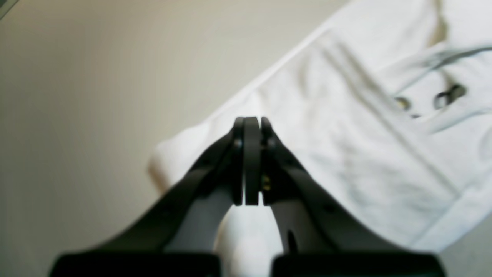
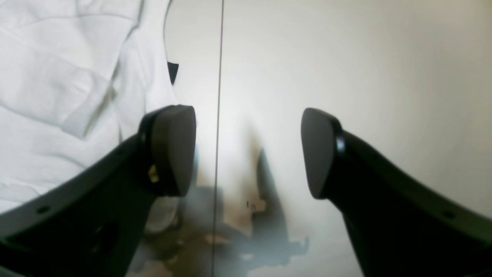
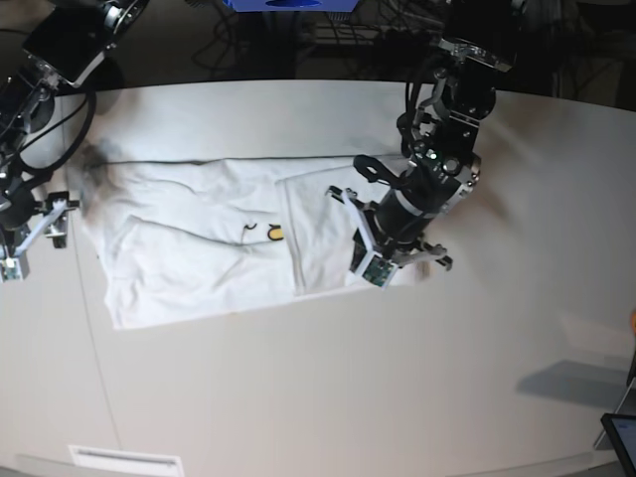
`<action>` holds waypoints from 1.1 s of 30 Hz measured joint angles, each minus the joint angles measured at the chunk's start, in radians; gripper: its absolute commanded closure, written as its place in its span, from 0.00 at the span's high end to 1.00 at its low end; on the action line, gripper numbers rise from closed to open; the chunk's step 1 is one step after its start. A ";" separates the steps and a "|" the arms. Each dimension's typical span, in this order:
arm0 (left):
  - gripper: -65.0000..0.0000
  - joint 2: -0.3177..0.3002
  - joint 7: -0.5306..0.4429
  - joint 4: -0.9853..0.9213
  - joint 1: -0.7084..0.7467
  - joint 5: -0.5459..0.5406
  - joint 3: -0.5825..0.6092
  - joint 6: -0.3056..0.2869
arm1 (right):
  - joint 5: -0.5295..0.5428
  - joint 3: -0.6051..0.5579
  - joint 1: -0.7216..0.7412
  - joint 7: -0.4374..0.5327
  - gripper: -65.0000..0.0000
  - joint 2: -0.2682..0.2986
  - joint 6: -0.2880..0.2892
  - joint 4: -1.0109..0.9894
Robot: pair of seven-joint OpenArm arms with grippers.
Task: Fold the T-shirt properly
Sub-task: 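Lay the folded end down and smooth it with the left gripper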
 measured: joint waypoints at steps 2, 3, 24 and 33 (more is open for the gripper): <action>0.00 0.036 -0.003 -0.024 -0.046 0.002 0.066 0.003 | 0.000 0.000 -0.001 0.001 0.63 -0.002 0.000 0.000; 0.00 0.057 -0.015 -0.049 -0.072 -0.002 0.092 0.003 | 0.000 0.000 -0.001 0.001 0.63 -0.002 0.000 0.000; 0.00 0.251 -0.227 -0.612 -0.253 0.006 0.436 0.018 | -0.005 0.034 -0.112 0.077 0.63 0.006 0.000 0.003; 0.00 0.209 -0.222 -0.539 -0.188 -0.014 0.444 0.011 | -0.004 0.034 -0.108 0.078 0.63 0.004 0.000 0.003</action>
